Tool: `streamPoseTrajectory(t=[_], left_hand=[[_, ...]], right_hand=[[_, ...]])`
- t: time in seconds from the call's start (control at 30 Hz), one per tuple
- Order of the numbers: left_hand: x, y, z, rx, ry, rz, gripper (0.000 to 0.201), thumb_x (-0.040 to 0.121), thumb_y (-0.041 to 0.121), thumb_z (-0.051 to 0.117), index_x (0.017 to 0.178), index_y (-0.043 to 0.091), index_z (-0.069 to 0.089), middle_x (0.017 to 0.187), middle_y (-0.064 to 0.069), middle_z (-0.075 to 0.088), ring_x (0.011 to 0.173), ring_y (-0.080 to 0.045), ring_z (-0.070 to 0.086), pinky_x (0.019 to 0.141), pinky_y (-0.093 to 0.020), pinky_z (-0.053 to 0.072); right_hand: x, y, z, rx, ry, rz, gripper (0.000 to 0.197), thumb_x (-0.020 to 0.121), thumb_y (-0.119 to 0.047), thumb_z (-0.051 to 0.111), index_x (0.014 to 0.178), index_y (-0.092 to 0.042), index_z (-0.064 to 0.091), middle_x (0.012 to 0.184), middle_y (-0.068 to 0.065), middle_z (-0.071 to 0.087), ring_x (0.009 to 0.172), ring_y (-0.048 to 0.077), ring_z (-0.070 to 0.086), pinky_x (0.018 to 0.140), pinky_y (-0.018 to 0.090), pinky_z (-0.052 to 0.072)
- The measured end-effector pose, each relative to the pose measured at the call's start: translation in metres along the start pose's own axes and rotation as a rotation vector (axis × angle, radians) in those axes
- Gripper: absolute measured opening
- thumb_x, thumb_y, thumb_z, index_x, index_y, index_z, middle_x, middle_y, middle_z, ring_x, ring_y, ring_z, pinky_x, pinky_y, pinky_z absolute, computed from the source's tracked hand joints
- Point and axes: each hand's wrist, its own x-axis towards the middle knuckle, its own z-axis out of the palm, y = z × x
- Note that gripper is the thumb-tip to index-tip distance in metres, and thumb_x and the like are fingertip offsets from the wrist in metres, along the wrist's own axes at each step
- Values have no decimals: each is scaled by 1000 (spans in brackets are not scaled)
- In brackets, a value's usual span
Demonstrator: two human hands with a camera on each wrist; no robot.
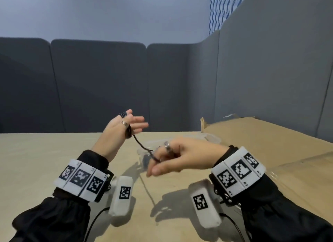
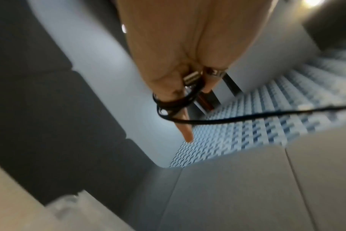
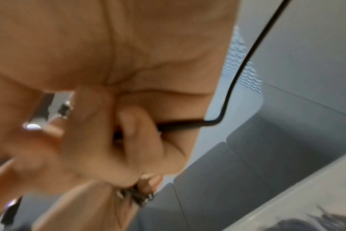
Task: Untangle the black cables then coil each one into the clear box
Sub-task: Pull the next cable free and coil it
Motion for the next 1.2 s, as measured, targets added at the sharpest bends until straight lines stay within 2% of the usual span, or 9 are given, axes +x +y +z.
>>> streamPoseTrajectory(t=[0.07, 0.13, 0.27, 0.33, 0.43, 0.63, 0.77, 0.97, 1.2], left_hand=[[-5, -5, -1, 254, -125, -65, 29, 96, 37, 46, 105, 18, 65, 88, -8, 72, 73, -20, 65, 77, -36, 44], [-9, -2, -3, 366, -355, -150, 57, 75, 67, 55, 97, 17, 72, 84, -12, 72, 64, -22, 61, 67, -31, 41], [-18, 3, -1, 390, -588, -55, 79, 56, 71, 70, 88, -1, 72, 59, -2, 59, 45, -13, 42, 46, -16, 34], [-15, 4, -4, 408, -438, 12, 58, 56, 67, 72, 70, 11, 73, 56, 2, 49, 51, -11, 37, 52, -18, 28], [-5, 3, -13, 188, -104, 45, 33, 84, 40, 62, 63, 16, 66, 51, 3, 43, 49, -11, 33, 53, -24, 22], [10, 3, -32, -280, 345, 48, 30, 97, 19, 47, 69, 11, 53, 44, 8, 45, 34, -4, 31, 35, -13, 23], [21, 7, -76, -666, 671, 80, 28, 99, 16, 42, 71, 16, 47, 42, 13, 50, 36, -2, 38, 36, -14, 25], [20, -6, -92, -797, 916, 31, 26, 94, 12, 43, 70, 16, 51, 60, 9, 55, 36, -5, 33, 40, -15, 25], [21, -11, -90, -666, 957, 46, 23, 93, 21, 49, 75, 15, 62, 64, 9, 52, 39, -5, 34, 43, -15, 26]], right_hand=[[-6, -3, -7, 77, 215, -106, 15, 90, -22, 62, 93, -11, 72, 71, 14, 60, 64, 23, 53, 66, 15, 36], [-7, 2, -15, 162, 500, -128, 18, 93, -14, 56, 89, -3, 71, 56, -13, 60, 54, -3, 54, 60, 4, 36], [1, 31, -27, -19, 918, 18, 14, 87, -30, 65, 77, -24, 73, 65, -10, 67, 67, 3, 58, 71, 26, 49], [3, 43, -28, -70, 907, 114, 14, 82, -33, 70, 71, -26, 67, 60, -11, 61, 63, 5, 54, 68, 27, 47], [3, 48, -25, -47, 626, 236, 15, 85, -28, 69, 74, -20, 62, 60, -6, 58, 55, 7, 51, 61, 23, 45], [2, 40, -27, -159, 131, 335, 7, 88, -16, 60, 87, -9, 62, 63, -3, 64, 60, 14, 60, 69, 27, 49], [-19, 54, -39, -216, -47, 613, 12, 94, -23, 52, 88, -17, 61, 63, -5, 65, 58, 13, 62, 55, 20, 43], [-57, 57, -87, -346, 176, 812, 10, 87, -22, 60, 81, -14, 64, 69, 1, 70, 45, 13, 56, 34, 10, 32], [-71, 55, -131, -622, 673, 824, 34, 74, -46, 75, 81, -15, 62, 63, 3, 69, 46, 16, 58, 56, 25, 47]])
